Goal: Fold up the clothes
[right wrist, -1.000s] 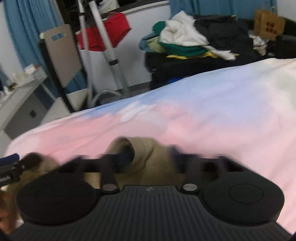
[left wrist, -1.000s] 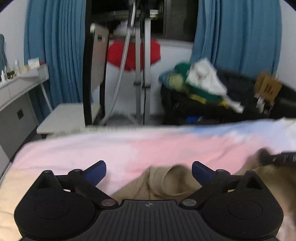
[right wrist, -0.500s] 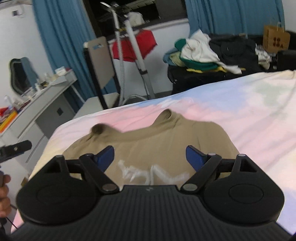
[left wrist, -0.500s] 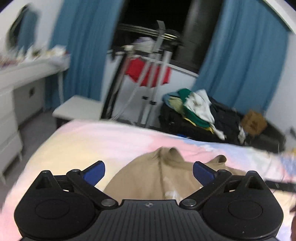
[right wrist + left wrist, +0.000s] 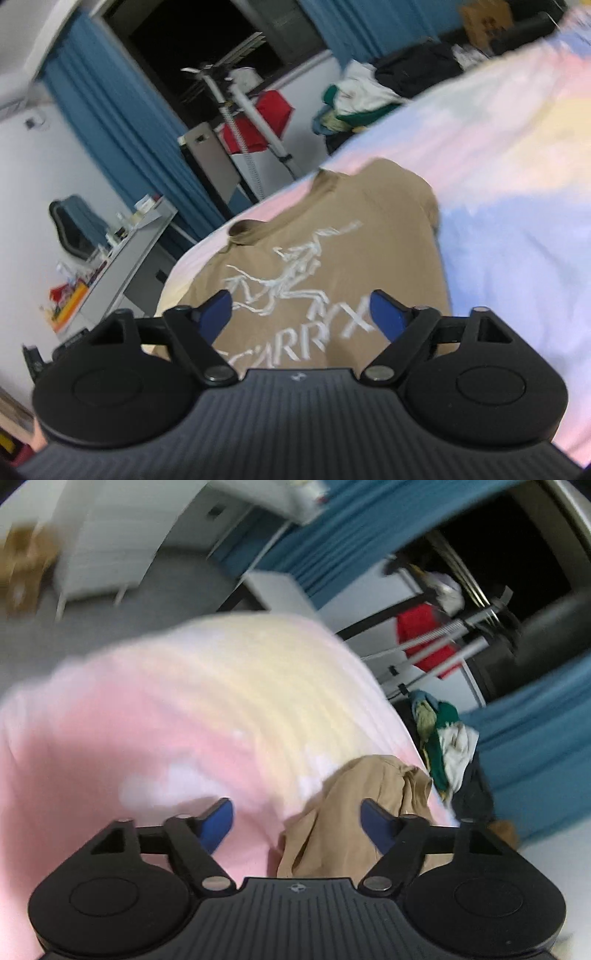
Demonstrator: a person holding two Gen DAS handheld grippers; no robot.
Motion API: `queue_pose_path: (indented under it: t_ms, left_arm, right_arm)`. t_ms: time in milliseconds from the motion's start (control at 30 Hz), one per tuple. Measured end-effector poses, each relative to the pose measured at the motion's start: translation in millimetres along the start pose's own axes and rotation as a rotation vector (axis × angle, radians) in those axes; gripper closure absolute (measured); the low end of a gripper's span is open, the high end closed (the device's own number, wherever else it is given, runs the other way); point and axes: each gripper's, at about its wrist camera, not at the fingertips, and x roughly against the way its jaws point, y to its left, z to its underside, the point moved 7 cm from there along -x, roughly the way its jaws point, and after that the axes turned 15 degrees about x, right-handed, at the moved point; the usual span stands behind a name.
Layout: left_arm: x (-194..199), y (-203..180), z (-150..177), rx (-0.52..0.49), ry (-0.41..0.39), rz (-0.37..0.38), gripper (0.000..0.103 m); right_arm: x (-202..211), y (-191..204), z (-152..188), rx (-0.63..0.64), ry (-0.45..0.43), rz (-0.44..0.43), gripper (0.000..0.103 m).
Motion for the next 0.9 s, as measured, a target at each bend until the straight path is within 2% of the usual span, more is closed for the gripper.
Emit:
queue_pose_path:
  t_ms: [67,233,333,400,500,600,667,767,900]
  left_arm:
    - [-12,11,1,0.034,0.033,-0.011,0.048]
    - [-37,9,22,0.007,0.059,-0.039,0.068]
    - [-45,2,29,-0.029,0.060,-0.048,0.100]
    - [-47,-4,30,-0.046,0.039,-0.052,0.101]
    - [-33,-20,10,-0.064,-0.078,-0.013,0.101]
    - [-16,-55,-17,-0.201,-0.271,-0.033,0.101]
    - [-5,-74,-33,-0.292,-0.391,-0.041,0.101]
    - [-10,-74,-45,-0.363,-0.444,-0.076,0.101]
    - [-31,-39,-46,-0.249,-0.379,-0.125,0.098]
  right_arm:
    - [-8,-11,4,-0.031,0.016,0.009,0.028]
    - [-37,-22,13,-0.117,0.067,-0.039,0.029]
    - [-46,-19,19,-0.105,0.095,-0.065,0.029]
    - [-51,-17,23,-0.102,0.112,-0.075,0.029]
    - [-54,-17,30,-0.130,0.133,-0.087,0.029]
    - [-57,-15,32,-0.111,0.131,-0.096,0.029]
    - [-62,-15,31,-0.052,0.126,-0.048,0.029]
    - [-68,-15,33,-0.032,0.126,-0.014,0.029]
    - [-66,-11,34,-0.020,0.129,-0.011,0.029]
